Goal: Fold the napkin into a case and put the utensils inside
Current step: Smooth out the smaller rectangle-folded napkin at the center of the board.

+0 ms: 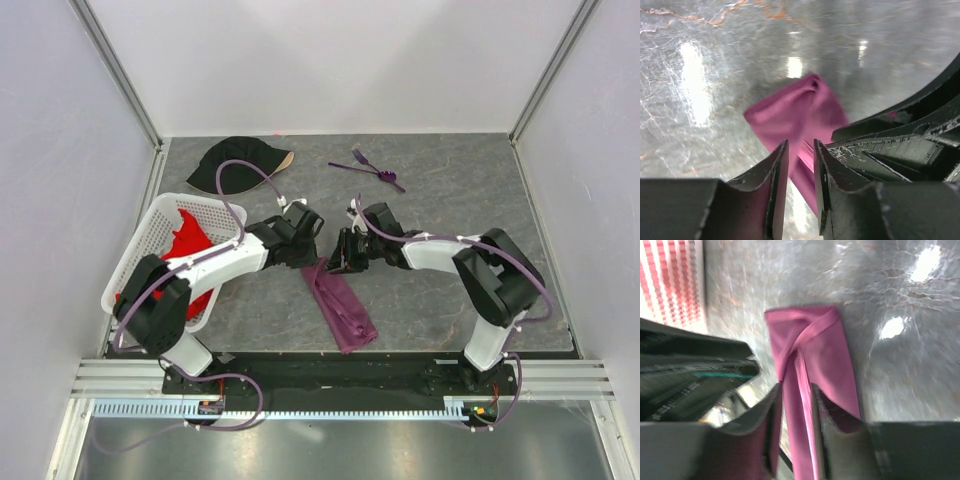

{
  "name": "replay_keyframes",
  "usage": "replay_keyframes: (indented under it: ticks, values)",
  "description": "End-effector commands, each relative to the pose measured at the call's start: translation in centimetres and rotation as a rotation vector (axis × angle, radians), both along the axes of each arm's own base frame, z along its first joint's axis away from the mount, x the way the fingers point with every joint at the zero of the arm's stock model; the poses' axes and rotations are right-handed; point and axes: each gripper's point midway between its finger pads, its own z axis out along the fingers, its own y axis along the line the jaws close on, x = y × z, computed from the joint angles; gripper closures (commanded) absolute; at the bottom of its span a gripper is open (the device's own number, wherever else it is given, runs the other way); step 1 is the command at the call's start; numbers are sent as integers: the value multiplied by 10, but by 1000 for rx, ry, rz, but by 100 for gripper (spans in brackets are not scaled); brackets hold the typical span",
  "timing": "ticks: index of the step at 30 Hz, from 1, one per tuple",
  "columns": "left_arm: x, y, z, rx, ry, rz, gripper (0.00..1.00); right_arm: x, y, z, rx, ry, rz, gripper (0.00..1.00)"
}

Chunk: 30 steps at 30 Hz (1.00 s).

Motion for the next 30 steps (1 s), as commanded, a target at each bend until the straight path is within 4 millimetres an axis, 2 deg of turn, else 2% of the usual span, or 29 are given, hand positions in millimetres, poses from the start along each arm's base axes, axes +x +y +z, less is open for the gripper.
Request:
replay_keyframes:
  ticks: [1,4,5,7,9,11,13,14,16,20,22,30]
  values:
    - [-14,-4,33,-88,-27,-33,68,-6,-29,28,-198,-192,156,60]
    - [-38,-8,21,-172,58,-43,76,-26,-47,24,-328,-200,243,56]
    - [-49,-5,10,-181,93,-40,76,-34,-45,23,-351,-210,273,55]
    - [-56,-12,12,-248,114,-38,76,-43,-50,19,-401,-223,295,56]
    - [-64,-11,7,-277,143,-14,78,-54,-52,14,-446,-242,309,56]
    - [-70,-8,5,-296,155,3,78,-67,-51,12,-476,-255,344,57]
    - [-72,-13,9,-353,165,13,78,-78,-47,8,-510,-272,370,57]
    - [-78,-12,1,-358,190,21,80,-81,-46,7,-521,-275,373,57]
    - [-82,-18,-2,-401,217,28,82,-86,-44,5,-562,-300,380,57]
    - [-91,-18,-18,-416,266,36,84,-86,-45,5,-629,-339,387,56]
    - [-93,-20,-18,-441,273,38,85,-88,-43,6,-637,-348,393,56]
    - [-92,-22,-1,-495,257,66,85,-93,-34,0,-671,-369,417,52]
